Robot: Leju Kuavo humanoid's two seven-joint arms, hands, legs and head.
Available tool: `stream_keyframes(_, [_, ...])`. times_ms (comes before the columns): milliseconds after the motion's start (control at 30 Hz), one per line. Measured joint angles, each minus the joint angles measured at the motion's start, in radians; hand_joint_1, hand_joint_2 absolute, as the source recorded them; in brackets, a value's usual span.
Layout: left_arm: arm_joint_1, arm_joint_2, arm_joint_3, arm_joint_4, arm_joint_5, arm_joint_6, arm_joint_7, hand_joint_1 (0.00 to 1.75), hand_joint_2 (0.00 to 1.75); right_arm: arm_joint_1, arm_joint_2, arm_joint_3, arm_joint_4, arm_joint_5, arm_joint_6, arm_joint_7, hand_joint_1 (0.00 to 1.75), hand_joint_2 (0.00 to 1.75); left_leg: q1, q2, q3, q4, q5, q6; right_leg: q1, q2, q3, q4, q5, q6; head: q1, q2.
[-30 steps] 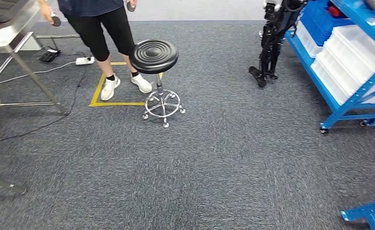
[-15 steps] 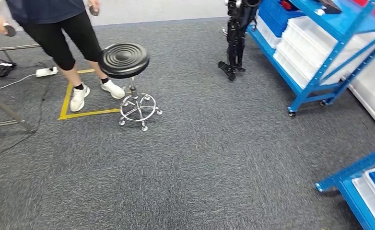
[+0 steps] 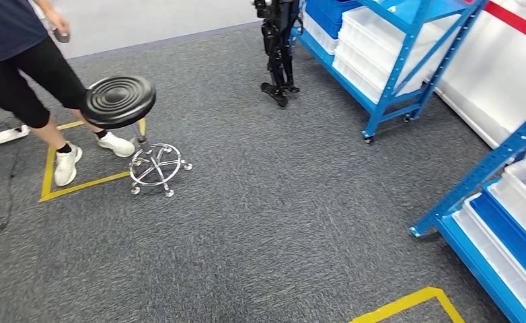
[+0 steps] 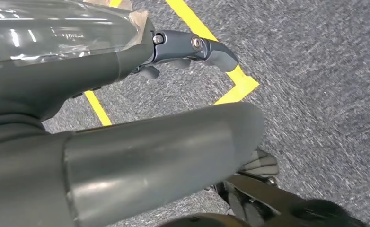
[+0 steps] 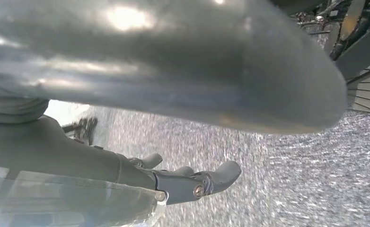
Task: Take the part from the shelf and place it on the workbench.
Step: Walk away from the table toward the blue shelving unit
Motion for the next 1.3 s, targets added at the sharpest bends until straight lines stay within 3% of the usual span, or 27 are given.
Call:
stream_keyframes(33, [0.001,0.000,0.000,0.000,0.000,0.000,0.000,0.00,0.00,0.000,0.000,0.000,0.000,0.000,0.000,0.000,0.00,0.00,0.000,-0.002,-0.001,-0.008,0.020,0.002,0.002,0.014,0.002,0.000,0.000,0.000,0.000,0.000])
stream_keyframes(67, [0.001,0.000,0.000,0.000,0.000,-0.001,0.000,0.00,0.00,0.001,0.001,0.000,0.000,0.000,0.000,0.000,0.00,0.00,0.001,-0.008,0.017,-0.055,0.057,0.004,0.002,0.028,0.004,0.001,0.000,0.000,0.000,0.000])
stream_keyframes(133, [0.000,0.000,0.000,0.000,0.000,-0.002,0.000,0.00,0.00,-0.001,0.001,0.000,0.000,0.000,0.000,0.000,0.00,0.00,0.003,-0.046,0.073,-0.187,0.127,0.008,0.005,0.055,0.006,0.003,-0.001,0.002,0.000,0.000])
stream_keyframes(167, [0.000,0.000,0.000,0.001,0.000,-0.002,0.000,0.00,0.00,-0.002,0.001,0.000,0.000,0.000,0.000,0.000,0.00,0.00,0.003,-0.063,0.092,-0.233,0.145,0.009,0.006,0.067,0.004,0.004,0.000,0.005,0.000,0.000])
stream_keyframes(233, [0.000,0.000,0.000,0.001,0.002,-0.003,0.000,0.00,0.00,-0.003,0.001,0.000,0.000,0.000,0.000,0.000,0.00,0.00,-0.003,-0.072,0.103,-0.258,0.147,0.014,0.006,0.087,-0.003,0.003,0.004,0.015,0.001,0.000])
stream_keyframes(300, [-0.002,-0.001,0.000,0.001,0.004,-0.003,0.000,0.00,0.00,0.000,0.001,0.000,0.000,0.001,0.000,0.000,0.00,0.00,-0.006,-0.048,0.107,-0.266,0.154,0.028,0.002,0.093,-0.014,0.003,0.005,0.026,0.001,0.000])
stream_keyframes(367, [-0.002,-0.001,0.000,0.000,0.005,-0.002,0.000,0.00,0.00,0.000,0.002,0.001,0.000,0.002,0.000,0.000,0.00,0.00,-0.004,-0.023,0.114,-0.278,0.163,0.042,0.002,0.049,-0.041,0.051,-0.021,0.028,0.004,0.000])
stream_keyframes(433, [0.000,0.000,0.000,0.000,0.005,-0.001,0.000,0.00,0.00,-0.003,0.003,0.002,0.000,0.003,-0.001,0.000,0.00,0.00,-0.005,0.005,0.115,-0.281,0.165,0.048,0.001,-0.001,-0.103,0.179,-0.078,0.024,0.006,0.000])
stream_keyframes(500, [0.002,0.000,0.000,0.000,0.005,0.000,0.000,0.00,0.00,-0.005,0.003,0.003,0.000,0.003,-0.001,0.000,0.00,0.00,-0.006,0.034,0.114,-0.281,0.164,0.048,-0.003,-0.015,-0.159,0.290,-0.114,0.031,0.007,0.000])
stream_keyframes(533, [0.003,-0.001,0.000,0.000,0.005,0.000,0.000,0.00,0.00,-0.004,0.003,0.004,0.000,0.003,-0.001,0.000,0.00,0.00,-0.006,0.047,0.115,-0.281,0.163,0.047,-0.006,-0.018,-0.161,0.295,-0.109,0.040,0.008,0.000])
stream_keyframes(600, [0.002,-0.002,0.000,0.000,0.004,0.000,0.000,0.00,0.00,-0.001,0.002,0.004,0.000,0.003,-0.001,0.000,0.00,0.00,-0.005,0.069,0.118,-0.280,0.159,0.042,-0.012,-0.039,-0.102,0.179,-0.061,0.062,0.008,0.000])
stream_keyframes(633, [0.002,-0.003,0.000,0.000,0.003,0.000,0.000,0.00,0.00,-0.001,0.002,0.004,0.000,0.003,-0.001,0.000,0.00,0.00,-0.008,0.078,0.122,-0.279,0.156,0.037,-0.014,-0.064,-0.063,0.104,-0.035,0.069,0.010,0.000])
stream_keyframes(667, [0.002,-0.002,0.000,0.000,0.002,0.000,0.000,0.00,0.00,-0.002,0.002,0.004,0.000,0.003,-0.001,0.000,0.00,0.00,-0.010,0.087,0.123,-0.278,0.151,0.031,-0.014,-0.084,-0.031,0.044,-0.014,0.069,0.010,0.000])
stream_keyframes(733, [0.000,-0.001,0.000,0.000,-0.001,-0.001,-0.001,0.00,0.00,-0.004,0.003,0.005,0.000,0.003,0.000,0.000,0.00,0.00,-0.015,0.105,0.130,-0.278,0.142,0.018,-0.008,-0.098,-0.011,0.004,0.000,0.054,0.007,0.000])
stream_keyframes(800, [-0.005,-0.001,-0.001,-0.001,-0.002,-0.002,-0.001,0.00,0.00,-0.004,0.002,0.005,0.000,0.003,0.000,0.000,0.00,0.00,-0.009,0.118,0.138,-0.280,0.135,0.006,-0.009,-0.073,-0.011,0.002,0.002,0.036,0.003,0.000])
stream_keyframes(867, [-0.009,-0.002,-0.003,-0.002,-0.003,-0.003,-0.001,0.00,0.00,-0.004,0.001,0.005,0.000,0.003,0.000,0.000,0.00,0.00,-0.001,0.079,0.129,-0.242,0.102,-0.004,-0.015,-0.051,-0.007,-0.001,0.005,0.021,0.001,0.000])
stream_keyframes(933, [-0.009,-0.003,-0.006,-0.002,-0.004,-0.004,-0.001,0.00,0.00,-0.005,0.000,0.005,0.000,0.003,0.000,0.000,0.00,0.00,0.002,0.020,0.076,-0.123,0.031,-0.007,-0.015,-0.029,-0.007,-0.001,0.008,0.010,-0.002,0.000])
stream_keyframes(1000, [-0.006,-0.002,-0.008,-0.002,-0.005,-0.005,0.000,0.00,0.00,-0.004,-0.001,0.005,0.000,0.002,0.000,0.000,0.00,0.00,0.002,0.001,0.015,-0.005,-0.014,-0.005,-0.009,-0.003,-0.008,-0.001,0.009,0.007,-0.003,0.000])
stream_keyframes(1033, [-0.005,-0.002,-0.009,-0.002,-0.006,-0.005,0.001,0.00,0.00,-0.003,-0.001,0.005,0.000,0.001,0.000,0.000,0.00,0.00,0.002,-0.002,0.003,0.010,-0.006,-0.004,-0.007,0.011,-0.008,0.000,0.009,0.007,-0.003,0.000])
stream_keyframes(1067, [-0.004,-0.002,-0.011,-0.002,-0.007,-0.005,0.001,0.00,0.00,-0.001,-0.001,0.005,0.000,0.000,0.000,0.000,0.00,0.00,0.002,-0.005,0.010,-0.015,0.023,-0.001,-0.006,0.025,-0.006,0.000,0.009,0.007,-0.003,0.000])
stream_keyframes(1100, [-0.004,-0.002,-0.013,-0.002,-0.010,-0.006,0.001,0.00,0.00,-0.001,-0.001,0.005,0.000,-0.001,0.000,0.000,0.00,0.00,0.002,-0.013,0.032,-0.072,0.063,0.003,-0.005,0.038,-0.003,0.000,0.009,0.007,-0.003,0.000])
stream_keyframes(1167, [-0.004,-0.001,-0.018,-0.001,-0.014,-0.008,0.000,0.00,0.00,-0.002,-0.001,0.005,0.000,-0.001,0.000,0.000,0.00,0.00,0.004,-0.052,0.084,-0.200,0.129,0.008,-0.002,0.062,-0.002,0.002,0.009,0.010,-0.003,0.000])
stream_keyframes(1233, [-0.006,0.000,-0.022,-0.001,-0.016,-0.010,0.000,0.00,0.00,-0.002,0.000,0.005,0.000,-0.002,0.000,0.000,0.00,0.00,0.001,-0.073,0.105,-0.257,0.147,0.012,0.001,0.082,-0.009,0.002,0.011,0.018,-0.002,0.000])
stream_keyframes(1300, [-0.009,-0.001,-0.025,-0.002,-0.016,-0.011,0.000,0.00,0.00,0.002,-0.001,0.005,0.001,-0.003,0.000,0.000,0.00,0.00,-0.003,-0.052,0.107,-0.264,0.152,0.022,0.000,0.098,-0.020,0.000,0.015,0.032,-0.002,0.000])
